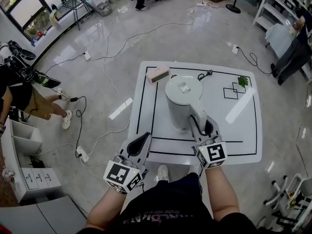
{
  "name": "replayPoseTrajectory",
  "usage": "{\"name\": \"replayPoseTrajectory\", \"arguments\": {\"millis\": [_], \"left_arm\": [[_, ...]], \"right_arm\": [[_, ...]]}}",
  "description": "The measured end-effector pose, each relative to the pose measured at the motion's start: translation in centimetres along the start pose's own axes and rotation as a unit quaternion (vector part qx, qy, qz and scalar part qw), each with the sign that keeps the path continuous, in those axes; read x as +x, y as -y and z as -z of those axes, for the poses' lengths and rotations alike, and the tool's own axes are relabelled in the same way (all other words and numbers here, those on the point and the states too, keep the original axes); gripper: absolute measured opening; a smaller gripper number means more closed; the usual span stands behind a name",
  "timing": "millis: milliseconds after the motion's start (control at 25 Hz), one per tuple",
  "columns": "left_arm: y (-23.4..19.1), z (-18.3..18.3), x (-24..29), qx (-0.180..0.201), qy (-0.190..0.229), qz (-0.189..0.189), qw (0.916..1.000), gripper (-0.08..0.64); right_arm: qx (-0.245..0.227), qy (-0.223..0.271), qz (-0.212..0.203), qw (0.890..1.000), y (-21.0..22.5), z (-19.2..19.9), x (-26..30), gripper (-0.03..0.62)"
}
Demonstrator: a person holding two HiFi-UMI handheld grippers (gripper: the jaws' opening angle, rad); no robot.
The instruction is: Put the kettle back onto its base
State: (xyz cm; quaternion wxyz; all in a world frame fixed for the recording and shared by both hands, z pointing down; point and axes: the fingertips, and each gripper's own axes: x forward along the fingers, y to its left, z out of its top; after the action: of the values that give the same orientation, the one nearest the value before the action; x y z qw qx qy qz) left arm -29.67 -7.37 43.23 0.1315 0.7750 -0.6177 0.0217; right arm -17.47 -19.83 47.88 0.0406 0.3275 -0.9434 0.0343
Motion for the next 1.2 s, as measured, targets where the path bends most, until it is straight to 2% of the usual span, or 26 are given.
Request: {"name": "replayPoseTrajectory", "arguments": {"millis": [480,1200], "left_arm": [[0.8,1.0,0.2,0.002,-0.011,0.021,0.9997,0.005],[1.4,2.0,0.0,0.006,-0.016,0.023,0.9996,0.005]], "right_arm": [[-0.003,0.016,0.017,1.000,-0.5,1.0,-1.4,0.103],[-0.003,0.027,0.041,0.999,-1.4,2.3,-3.5,0.103]]}}
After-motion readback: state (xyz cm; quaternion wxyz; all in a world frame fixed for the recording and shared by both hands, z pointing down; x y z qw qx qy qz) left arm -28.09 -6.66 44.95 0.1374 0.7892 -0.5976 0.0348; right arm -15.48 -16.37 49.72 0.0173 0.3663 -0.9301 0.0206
